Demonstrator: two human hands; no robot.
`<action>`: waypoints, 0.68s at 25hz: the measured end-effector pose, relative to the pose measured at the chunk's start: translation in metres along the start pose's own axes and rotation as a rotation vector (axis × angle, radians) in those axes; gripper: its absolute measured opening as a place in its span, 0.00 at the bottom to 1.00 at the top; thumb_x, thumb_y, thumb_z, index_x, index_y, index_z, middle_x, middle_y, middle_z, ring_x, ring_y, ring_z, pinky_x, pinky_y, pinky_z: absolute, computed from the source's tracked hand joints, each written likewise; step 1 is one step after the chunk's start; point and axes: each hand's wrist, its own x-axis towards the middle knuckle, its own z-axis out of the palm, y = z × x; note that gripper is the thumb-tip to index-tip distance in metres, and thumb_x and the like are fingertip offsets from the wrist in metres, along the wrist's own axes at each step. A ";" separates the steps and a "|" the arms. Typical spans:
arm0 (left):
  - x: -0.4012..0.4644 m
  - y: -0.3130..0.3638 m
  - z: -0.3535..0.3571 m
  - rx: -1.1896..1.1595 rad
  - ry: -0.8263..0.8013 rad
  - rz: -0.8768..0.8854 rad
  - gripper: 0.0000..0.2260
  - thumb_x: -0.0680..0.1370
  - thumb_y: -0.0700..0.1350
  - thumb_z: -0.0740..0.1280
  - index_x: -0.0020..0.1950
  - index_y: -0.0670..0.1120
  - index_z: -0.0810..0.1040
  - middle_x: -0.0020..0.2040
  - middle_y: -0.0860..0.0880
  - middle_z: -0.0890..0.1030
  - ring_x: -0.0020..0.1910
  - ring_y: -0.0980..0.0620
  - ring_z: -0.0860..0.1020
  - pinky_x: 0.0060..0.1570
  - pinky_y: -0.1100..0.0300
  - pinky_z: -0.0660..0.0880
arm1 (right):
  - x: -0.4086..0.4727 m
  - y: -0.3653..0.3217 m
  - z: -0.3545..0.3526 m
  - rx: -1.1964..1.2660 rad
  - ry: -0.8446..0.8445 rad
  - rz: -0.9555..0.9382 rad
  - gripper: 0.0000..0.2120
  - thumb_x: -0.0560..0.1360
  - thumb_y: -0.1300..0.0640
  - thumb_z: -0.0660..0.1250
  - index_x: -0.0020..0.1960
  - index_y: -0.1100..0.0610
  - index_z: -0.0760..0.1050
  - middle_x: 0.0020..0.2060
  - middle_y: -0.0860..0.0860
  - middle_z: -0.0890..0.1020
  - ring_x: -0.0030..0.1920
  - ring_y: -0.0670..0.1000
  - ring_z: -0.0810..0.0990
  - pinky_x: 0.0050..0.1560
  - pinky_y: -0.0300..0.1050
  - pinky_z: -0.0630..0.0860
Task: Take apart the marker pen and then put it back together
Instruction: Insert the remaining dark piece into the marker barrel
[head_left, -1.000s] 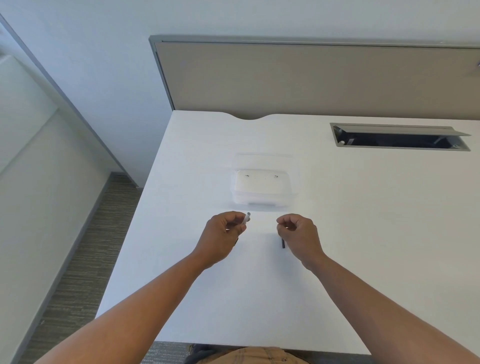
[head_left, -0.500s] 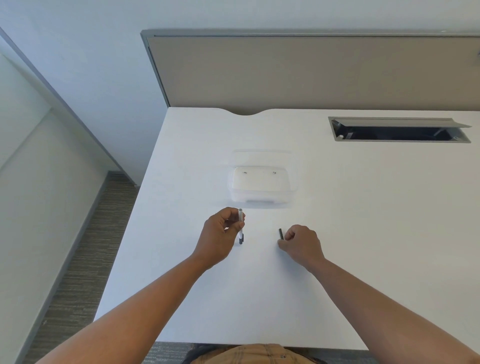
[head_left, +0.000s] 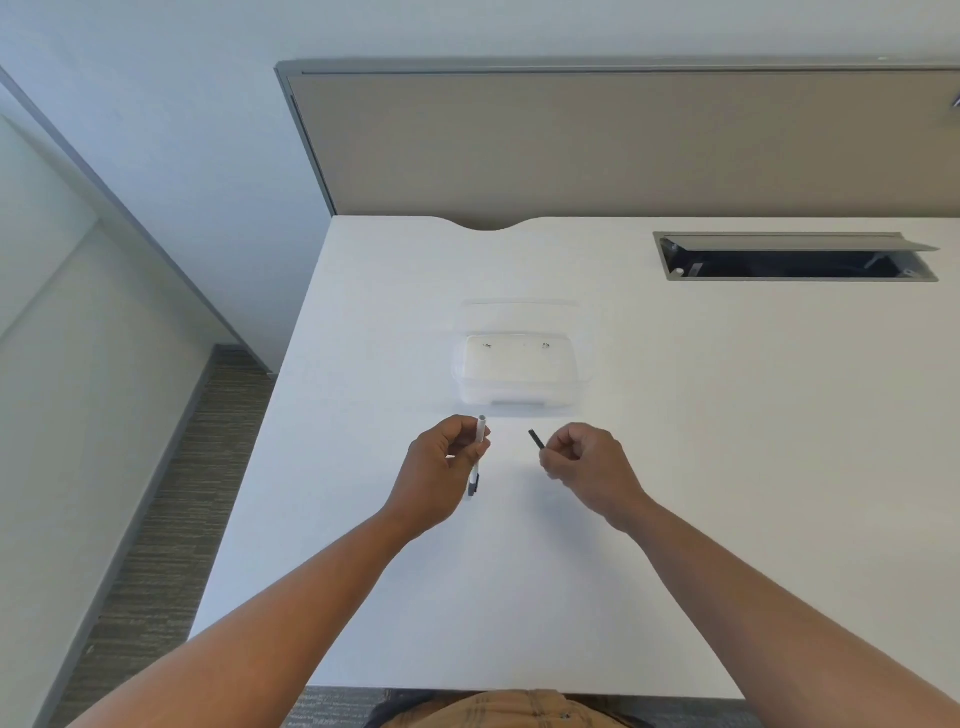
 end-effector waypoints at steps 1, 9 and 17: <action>0.000 0.000 0.000 -0.001 0.003 -0.004 0.07 0.81 0.43 0.68 0.51 0.55 0.82 0.45 0.61 0.84 0.40 0.62 0.80 0.41 0.74 0.73 | -0.001 -0.007 -0.001 0.041 0.006 -0.034 0.03 0.70 0.54 0.73 0.40 0.51 0.80 0.35 0.56 0.85 0.32 0.47 0.77 0.36 0.43 0.75; 0.004 -0.008 0.002 0.057 0.012 0.023 0.12 0.84 0.41 0.63 0.63 0.52 0.81 0.57 0.57 0.82 0.55 0.63 0.77 0.50 0.74 0.69 | -0.009 -0.044 -0.006 0.103 0.017 -0.292 0.04 0.76 0.58 0.73 0.48 0.50 0.85 0.40 0.36 0.85 0.40 0.39 0.81 0.39 0.29 0.73; 0.003 -0.001 0.000 0.071 -0.014 0.108 0.17 0.84 0.39 0.62 0.58 0.63 0.80 0.52 0.57 0.81 0.52 0.64 0.76 0.49 0.77 0.67 | -0.006 -0.047 -0.009 0.031 0.007 -0.306 0.05 0.78 0.60 0.71 0.48 0.51 0.84 0.44 0.42 0.84 0.42 0.41 0.80 0.42 0.31 0.74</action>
